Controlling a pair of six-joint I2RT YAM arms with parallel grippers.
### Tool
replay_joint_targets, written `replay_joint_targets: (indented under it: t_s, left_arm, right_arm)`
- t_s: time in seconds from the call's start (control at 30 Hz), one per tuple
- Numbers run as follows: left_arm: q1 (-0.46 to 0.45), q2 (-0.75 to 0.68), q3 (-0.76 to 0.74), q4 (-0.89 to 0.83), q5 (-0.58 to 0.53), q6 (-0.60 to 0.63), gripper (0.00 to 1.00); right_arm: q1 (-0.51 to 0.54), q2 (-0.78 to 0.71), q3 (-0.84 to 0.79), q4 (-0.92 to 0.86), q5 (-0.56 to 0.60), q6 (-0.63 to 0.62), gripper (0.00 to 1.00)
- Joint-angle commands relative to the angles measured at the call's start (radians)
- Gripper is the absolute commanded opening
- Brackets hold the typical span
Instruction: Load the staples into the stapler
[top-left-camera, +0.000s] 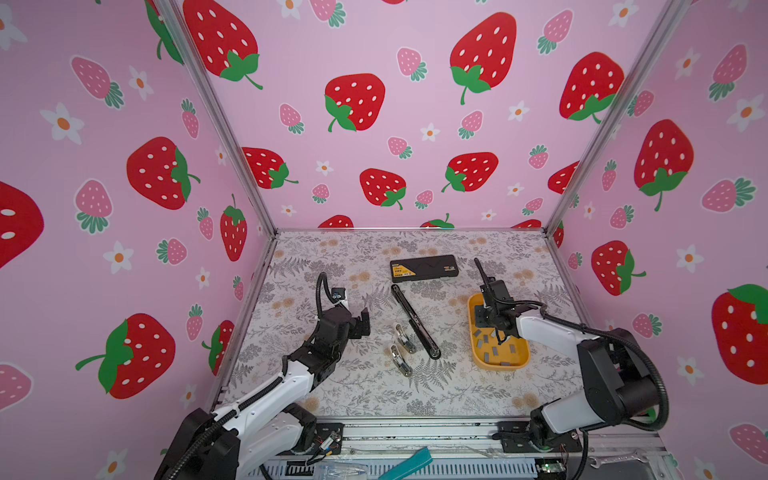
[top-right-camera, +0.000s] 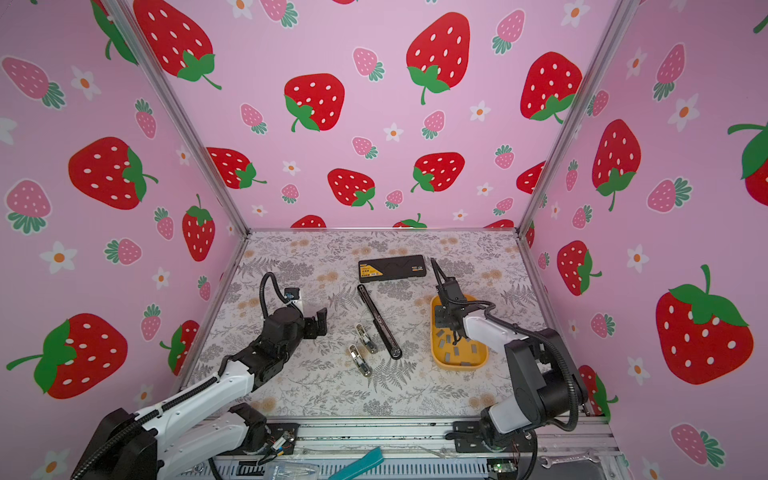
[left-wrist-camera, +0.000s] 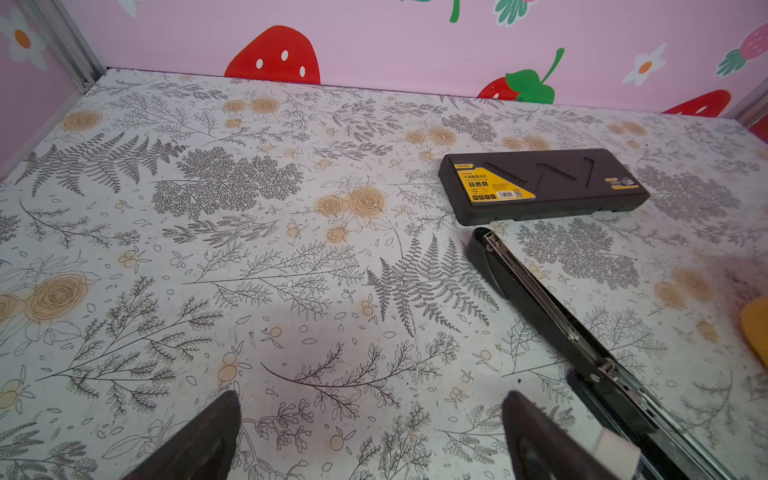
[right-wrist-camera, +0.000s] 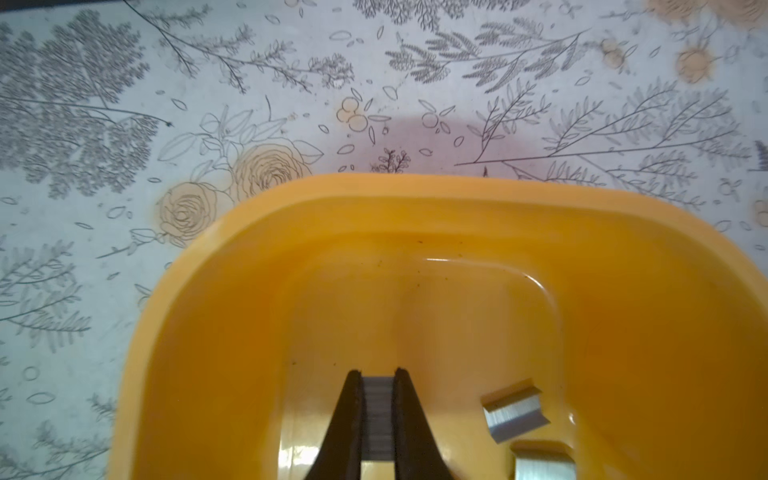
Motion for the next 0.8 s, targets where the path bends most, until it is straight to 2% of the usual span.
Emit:
replay_joint_targets:
  t_s: [0.0, 0.2, 0.33, 0.43, 0.6, 0.77]
  left_arm:
    - [0.006, -0.036, 0.000, 0.054, -0.019, -0.047, 0.99]
    - [0.009, -0.081, -0.029, 0.080, -0.011, -0.091, 0.99]
    - [0.016, -0.101, -0.045, 0.094, 0.007, -0.116, 0.99]
    - [0.024, -0.115, -0.052, 0.091, 0.009, -0.126, 0.99]
    - [0.040, -0.139, -0.053, 0.075, -0.002, -0.115, 0.99]
    - [0.048, -0.162, -0.065, 0.076, 0.000, -0.122, 0.99]
  right_arm:
    - [0.022, -0.069, -0.001, -0.063, 0.038, 0.020, 0.11]
    - [0.100, -0.227, -0.013, -0.132, 0.083, 0.046, 0.11]
    - [0.218, -0.353, -0.032, -0.153, 0.123, 0.071, 0.11]
    - [0.293, -0.418, -0.057, -0.129, 0.106, 0.083, 0.11]
    - [0.409, -0.470, -0.107, -0.036, 0.072, 0.109, 0.11]
    - [0.548, -0.448, -0.141, 0.090, 0.082, 0.141, 0.11]
